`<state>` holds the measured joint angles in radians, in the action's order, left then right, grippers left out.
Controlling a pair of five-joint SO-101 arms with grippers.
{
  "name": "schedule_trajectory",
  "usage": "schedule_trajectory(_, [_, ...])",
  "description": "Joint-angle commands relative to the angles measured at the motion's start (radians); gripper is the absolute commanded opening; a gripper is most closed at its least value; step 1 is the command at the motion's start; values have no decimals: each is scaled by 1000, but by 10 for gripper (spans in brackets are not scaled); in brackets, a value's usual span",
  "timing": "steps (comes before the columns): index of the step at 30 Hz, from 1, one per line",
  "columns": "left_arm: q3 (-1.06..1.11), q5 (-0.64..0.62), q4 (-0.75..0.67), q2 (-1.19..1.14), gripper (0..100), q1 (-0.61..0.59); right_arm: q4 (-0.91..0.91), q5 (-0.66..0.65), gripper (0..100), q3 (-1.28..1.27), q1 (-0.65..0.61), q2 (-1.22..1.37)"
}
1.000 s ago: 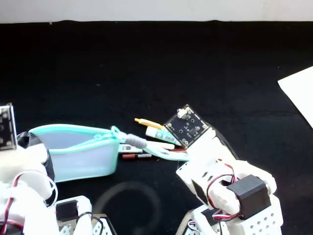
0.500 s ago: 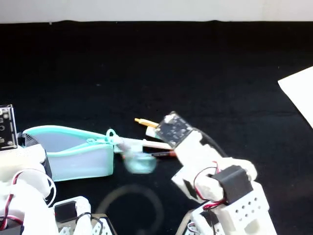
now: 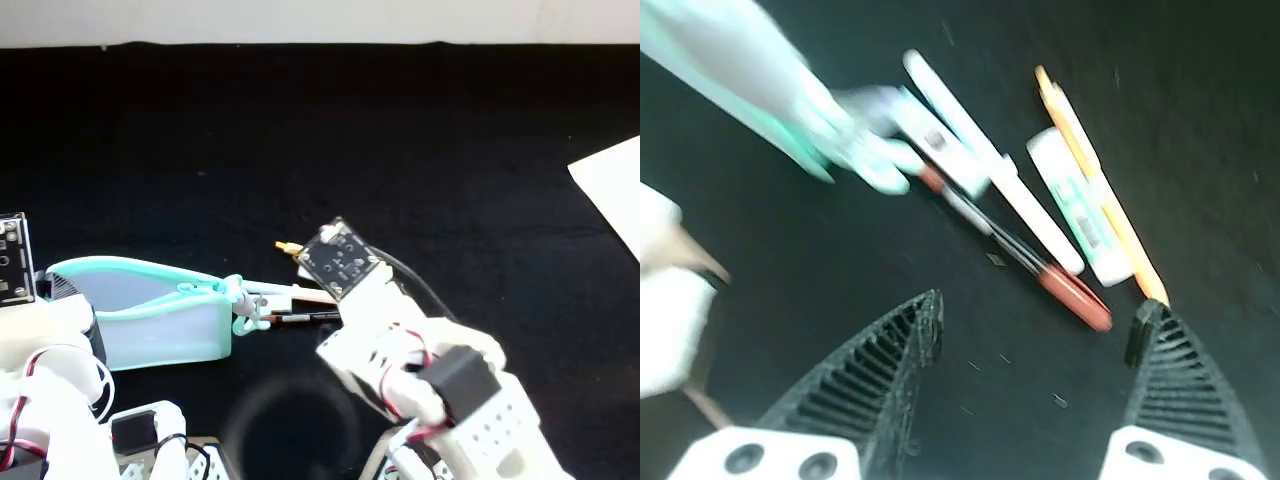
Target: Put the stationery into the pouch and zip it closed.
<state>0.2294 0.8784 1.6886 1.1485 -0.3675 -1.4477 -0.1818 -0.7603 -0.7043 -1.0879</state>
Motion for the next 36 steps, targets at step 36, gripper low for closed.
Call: schedule_trajectory(36, [25, -14, 58, -1, 6, 13, -4, -755, 263, 674, 369, 1010])
